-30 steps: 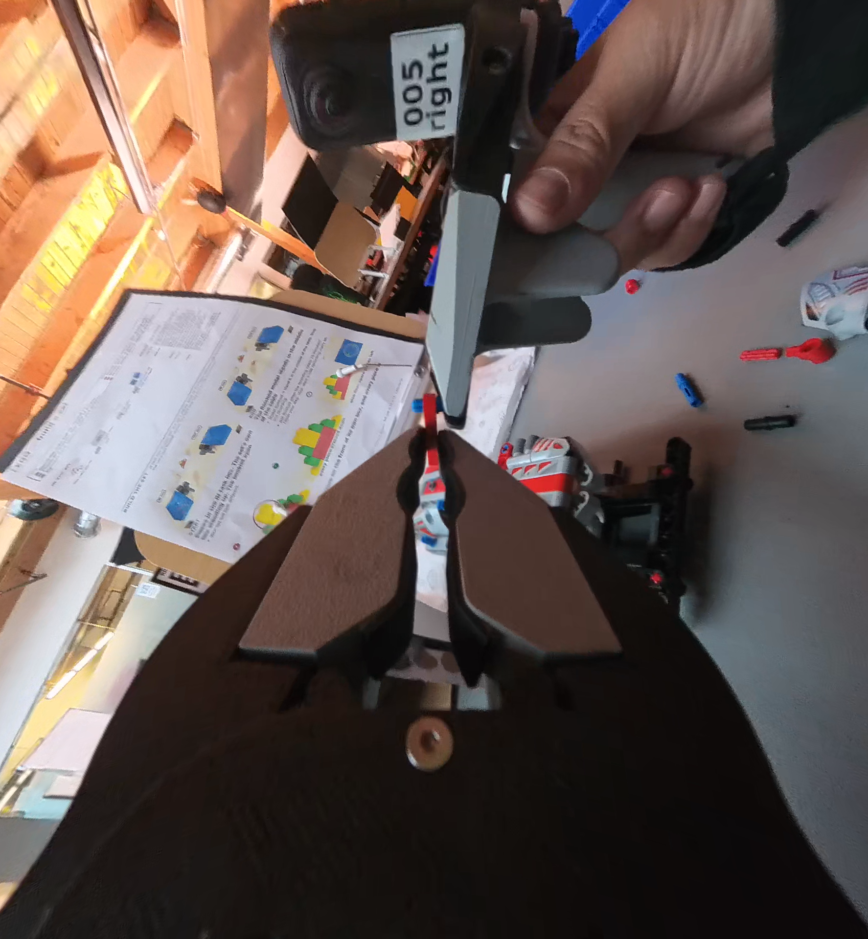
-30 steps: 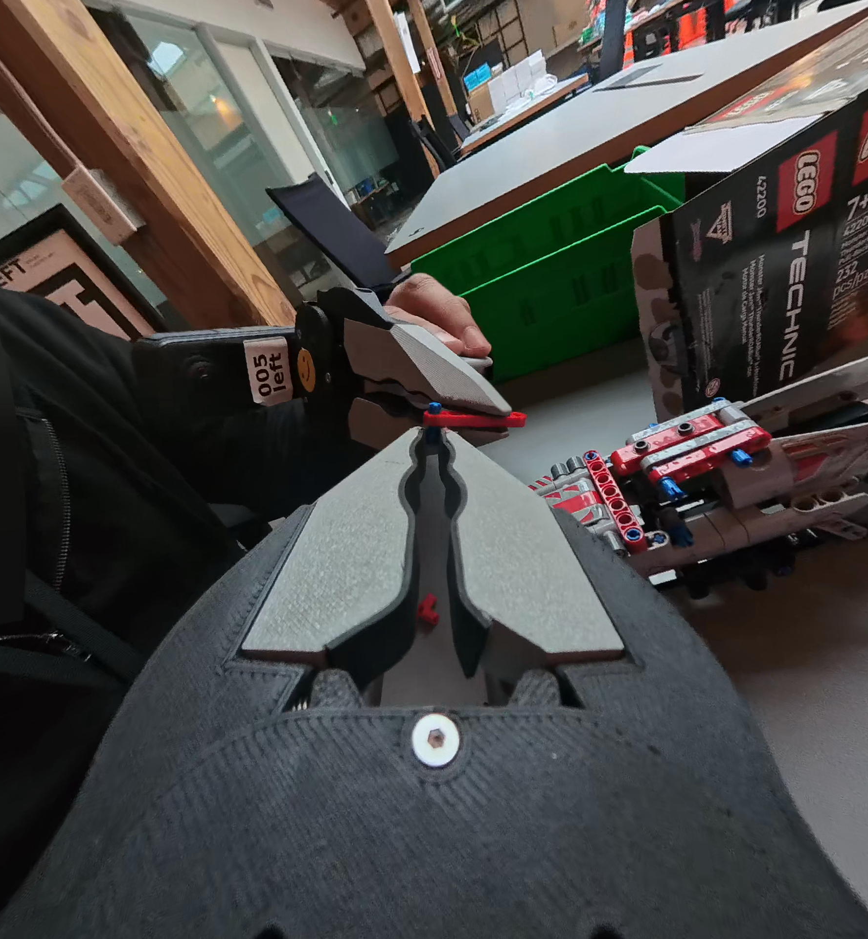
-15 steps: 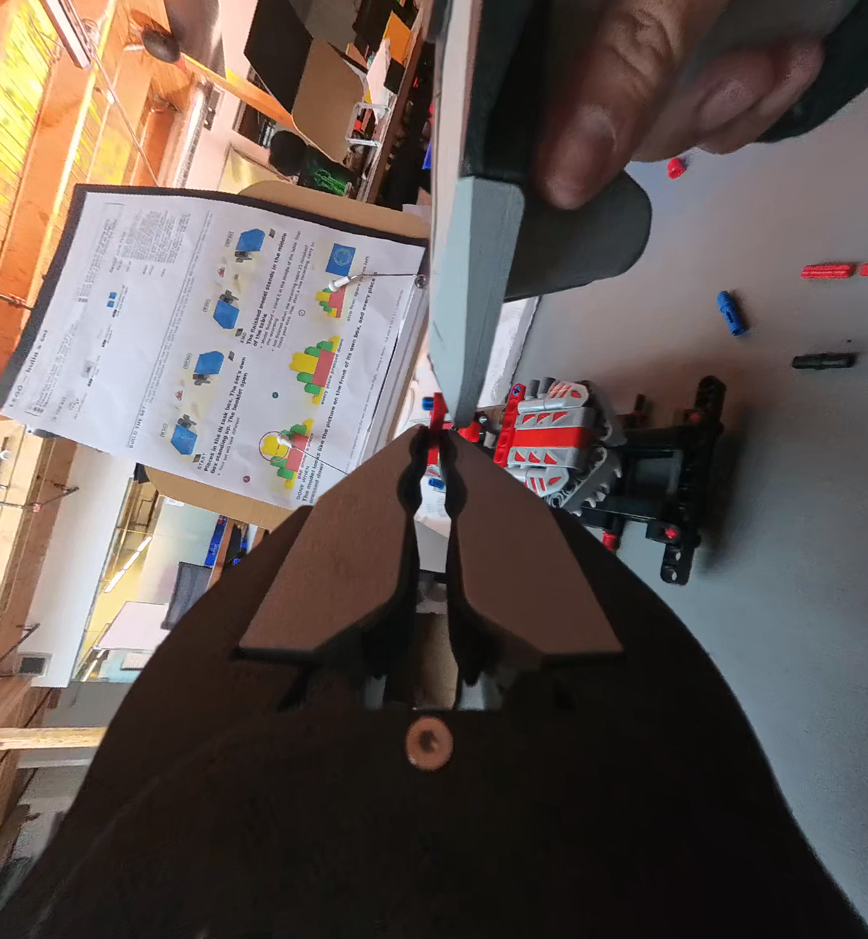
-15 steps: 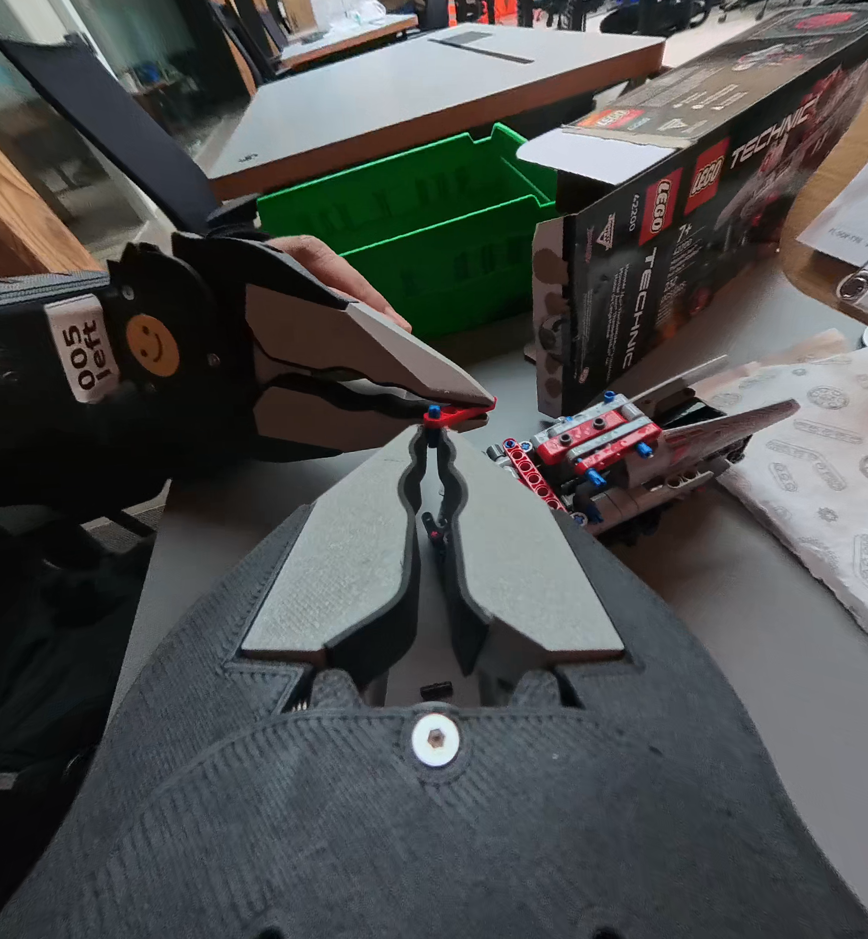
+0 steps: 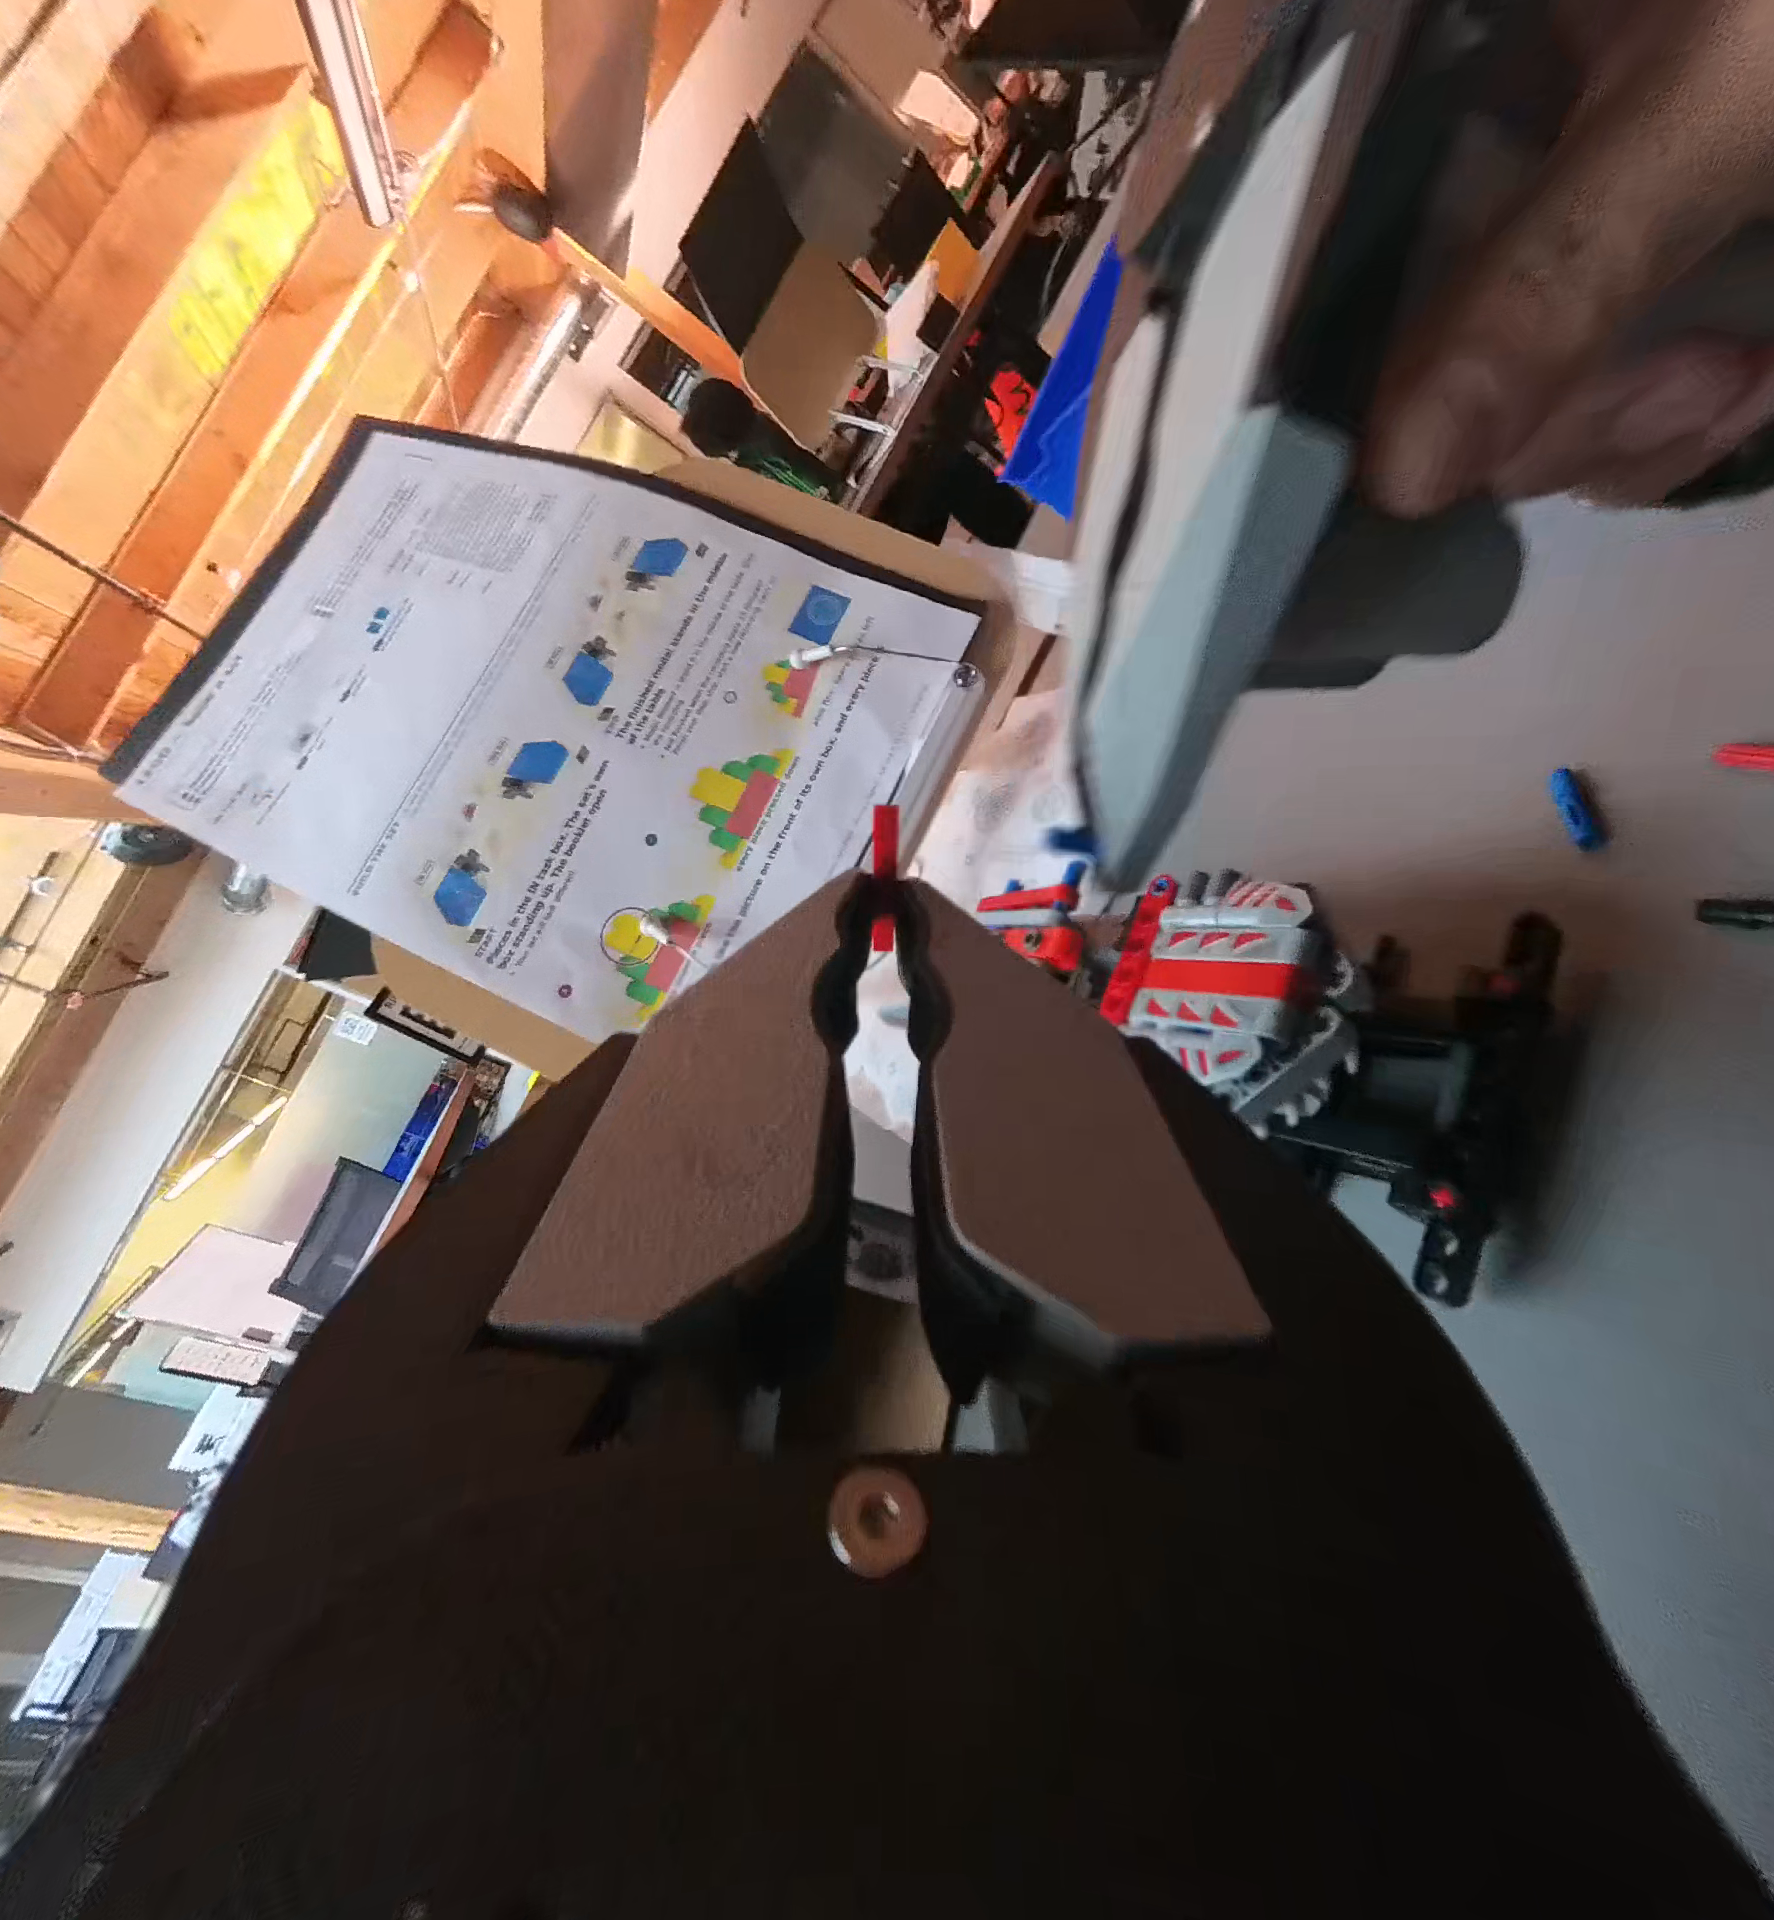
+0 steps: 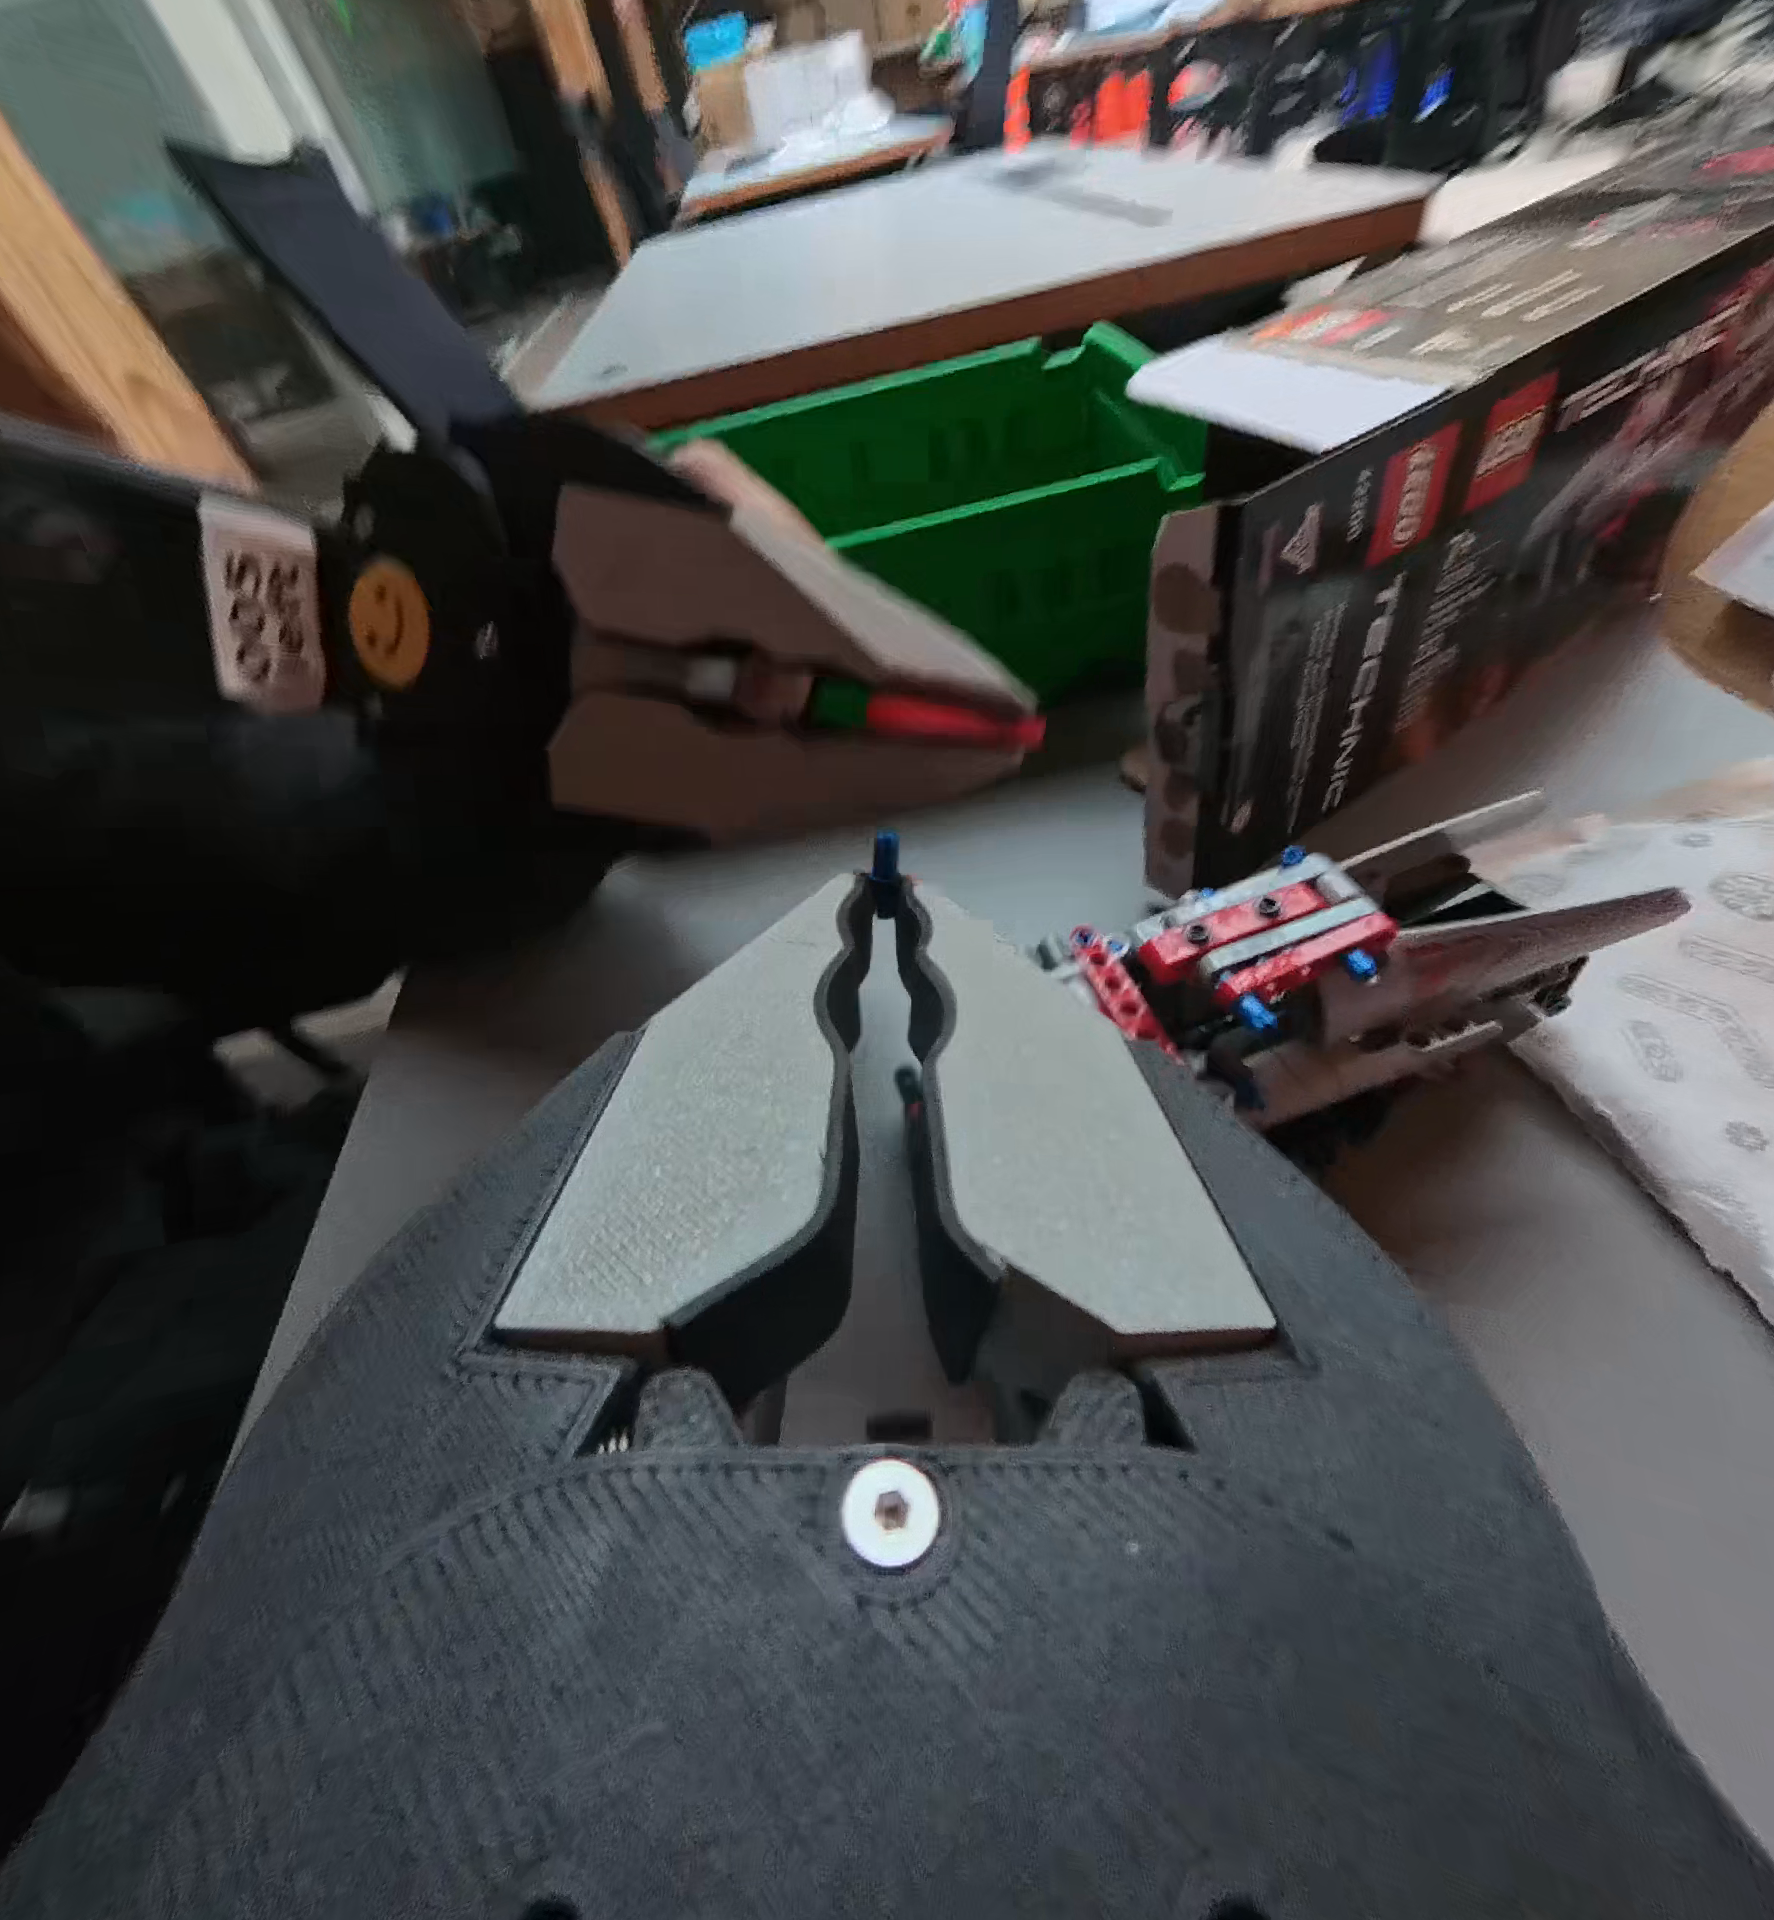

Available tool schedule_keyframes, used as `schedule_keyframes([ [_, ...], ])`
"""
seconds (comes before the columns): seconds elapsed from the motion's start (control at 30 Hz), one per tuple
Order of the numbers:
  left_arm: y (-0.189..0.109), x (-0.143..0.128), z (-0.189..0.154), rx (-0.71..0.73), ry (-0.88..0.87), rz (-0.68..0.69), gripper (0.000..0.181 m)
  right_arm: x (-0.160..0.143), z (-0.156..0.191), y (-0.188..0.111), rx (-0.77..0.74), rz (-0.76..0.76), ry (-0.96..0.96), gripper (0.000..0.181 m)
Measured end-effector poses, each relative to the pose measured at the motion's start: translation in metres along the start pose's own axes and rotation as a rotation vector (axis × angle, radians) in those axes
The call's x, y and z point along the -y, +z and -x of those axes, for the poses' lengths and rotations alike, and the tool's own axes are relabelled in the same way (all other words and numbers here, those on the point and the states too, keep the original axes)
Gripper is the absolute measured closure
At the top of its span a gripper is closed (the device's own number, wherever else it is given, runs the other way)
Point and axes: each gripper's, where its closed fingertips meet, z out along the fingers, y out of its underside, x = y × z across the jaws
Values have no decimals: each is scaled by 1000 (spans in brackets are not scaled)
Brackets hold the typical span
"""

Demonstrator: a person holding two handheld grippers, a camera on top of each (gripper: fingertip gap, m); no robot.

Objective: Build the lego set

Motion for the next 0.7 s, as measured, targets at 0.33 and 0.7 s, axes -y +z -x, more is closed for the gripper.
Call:
schedule_keyframes([
  [0.33, 5, 12, -67, -223, 170, -63, 180, -104, -26, -65, -116, 667, -24, 180],
  [0.7, 4, 21, -128, -401, 291, -78, 167, -131, -32, -70, -113, 774, -90, 161],
])
